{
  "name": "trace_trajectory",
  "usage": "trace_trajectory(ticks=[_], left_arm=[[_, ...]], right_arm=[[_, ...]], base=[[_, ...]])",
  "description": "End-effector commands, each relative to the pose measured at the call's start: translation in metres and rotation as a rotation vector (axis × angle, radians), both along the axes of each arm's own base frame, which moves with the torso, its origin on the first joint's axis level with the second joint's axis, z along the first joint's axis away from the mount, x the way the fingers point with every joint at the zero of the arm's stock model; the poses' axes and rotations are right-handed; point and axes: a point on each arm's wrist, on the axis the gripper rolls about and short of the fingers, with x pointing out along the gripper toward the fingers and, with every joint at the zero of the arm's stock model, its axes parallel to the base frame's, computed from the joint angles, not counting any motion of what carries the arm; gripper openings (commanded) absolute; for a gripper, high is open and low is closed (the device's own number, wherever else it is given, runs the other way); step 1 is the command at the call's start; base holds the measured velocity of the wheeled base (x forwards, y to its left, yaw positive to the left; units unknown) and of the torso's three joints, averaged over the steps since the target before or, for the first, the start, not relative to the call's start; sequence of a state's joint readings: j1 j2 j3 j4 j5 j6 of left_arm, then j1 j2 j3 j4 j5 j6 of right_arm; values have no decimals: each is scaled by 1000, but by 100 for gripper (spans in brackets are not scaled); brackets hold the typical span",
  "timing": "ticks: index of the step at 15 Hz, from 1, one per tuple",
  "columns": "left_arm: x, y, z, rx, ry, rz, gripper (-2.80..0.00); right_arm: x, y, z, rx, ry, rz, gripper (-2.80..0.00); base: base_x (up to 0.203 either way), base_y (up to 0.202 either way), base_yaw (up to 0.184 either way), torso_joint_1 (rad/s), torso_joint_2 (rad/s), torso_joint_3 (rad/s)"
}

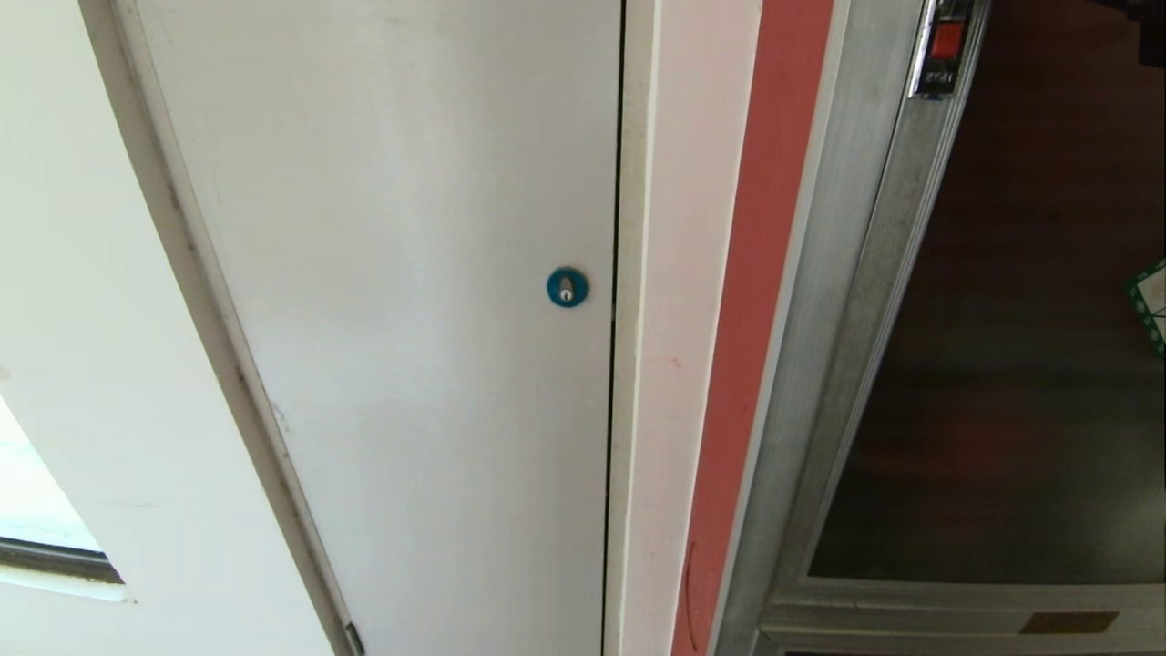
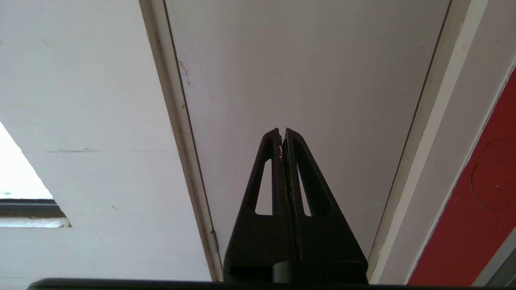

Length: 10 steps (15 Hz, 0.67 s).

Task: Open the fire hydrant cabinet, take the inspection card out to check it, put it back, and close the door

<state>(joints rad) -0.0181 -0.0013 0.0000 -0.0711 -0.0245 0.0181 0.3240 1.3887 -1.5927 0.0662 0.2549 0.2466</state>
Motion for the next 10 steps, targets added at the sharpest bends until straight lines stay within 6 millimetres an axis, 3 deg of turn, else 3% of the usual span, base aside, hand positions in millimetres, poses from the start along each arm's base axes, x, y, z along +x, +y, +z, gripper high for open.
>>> trace_trajectory(ticks=[1, 10], left_arm=[[2, 0, -8, 1, 27, 1, -280], [2, 0, -8, 1, 28, 1, -280]], right_arm=[[0, 0, -3, -4, 12, 1, -280], [5, 1, -13, -29, 41, -4, -280]], base=[[0, 0, 0, 0, 0, 0], [0, 0, 0, 0, 0, 0]])
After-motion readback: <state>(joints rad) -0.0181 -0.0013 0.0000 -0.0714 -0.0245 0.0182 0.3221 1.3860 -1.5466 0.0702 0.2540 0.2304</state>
